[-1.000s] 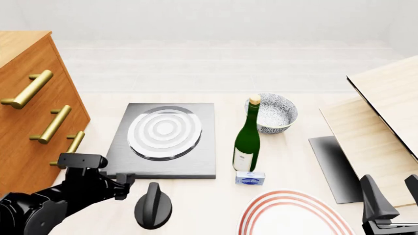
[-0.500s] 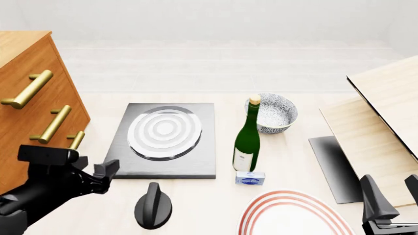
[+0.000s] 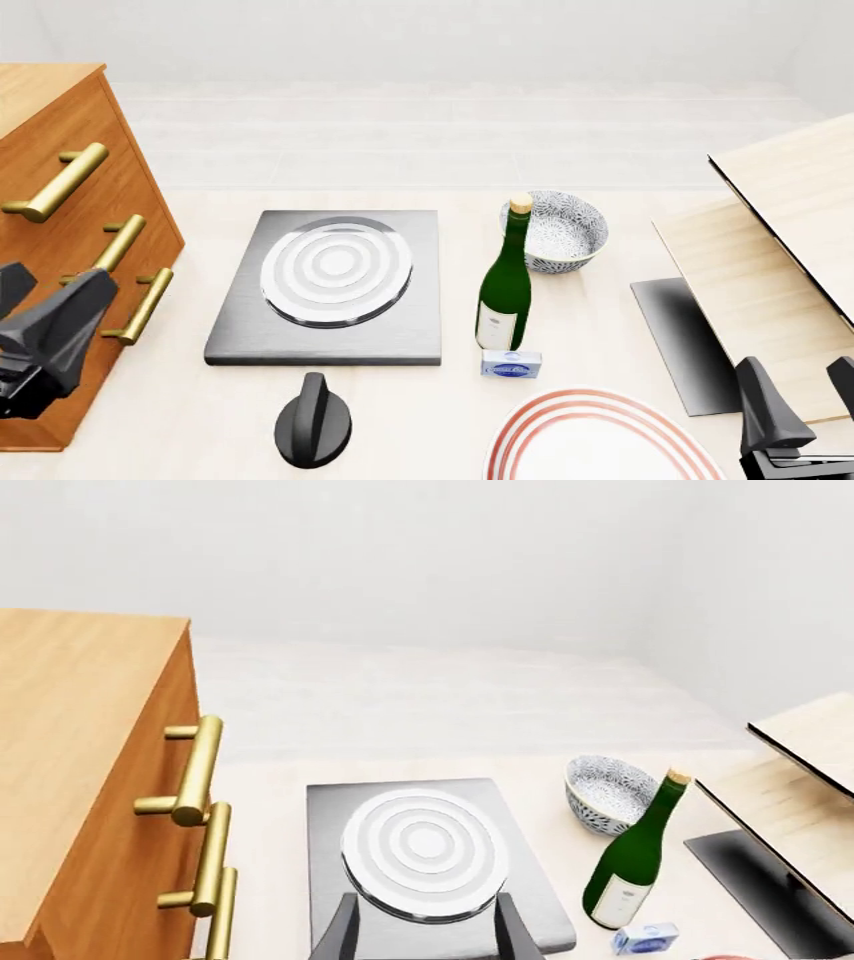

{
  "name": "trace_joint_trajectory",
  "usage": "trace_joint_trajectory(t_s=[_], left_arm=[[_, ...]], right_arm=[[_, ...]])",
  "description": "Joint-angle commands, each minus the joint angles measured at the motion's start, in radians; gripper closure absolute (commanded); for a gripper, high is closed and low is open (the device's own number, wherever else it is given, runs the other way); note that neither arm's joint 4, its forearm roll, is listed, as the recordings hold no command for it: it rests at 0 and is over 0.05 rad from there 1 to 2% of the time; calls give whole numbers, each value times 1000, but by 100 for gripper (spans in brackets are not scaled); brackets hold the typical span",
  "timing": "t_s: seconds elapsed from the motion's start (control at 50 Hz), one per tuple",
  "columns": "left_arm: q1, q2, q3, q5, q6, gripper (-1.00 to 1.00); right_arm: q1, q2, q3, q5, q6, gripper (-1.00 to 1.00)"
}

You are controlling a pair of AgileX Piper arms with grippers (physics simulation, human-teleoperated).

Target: Turn on the stove.

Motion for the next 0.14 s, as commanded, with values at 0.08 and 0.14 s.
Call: trace_joint_trajectory(t_s=[0.08, 0.14], left_arm=[[17, -223, -39, 50, 24, -100], [26, -242, -19, 42, 15, -100]], right_arm=[[0, 0, 0, 0, 0, -100], [0, 0, 0, 0, 0, -100]])
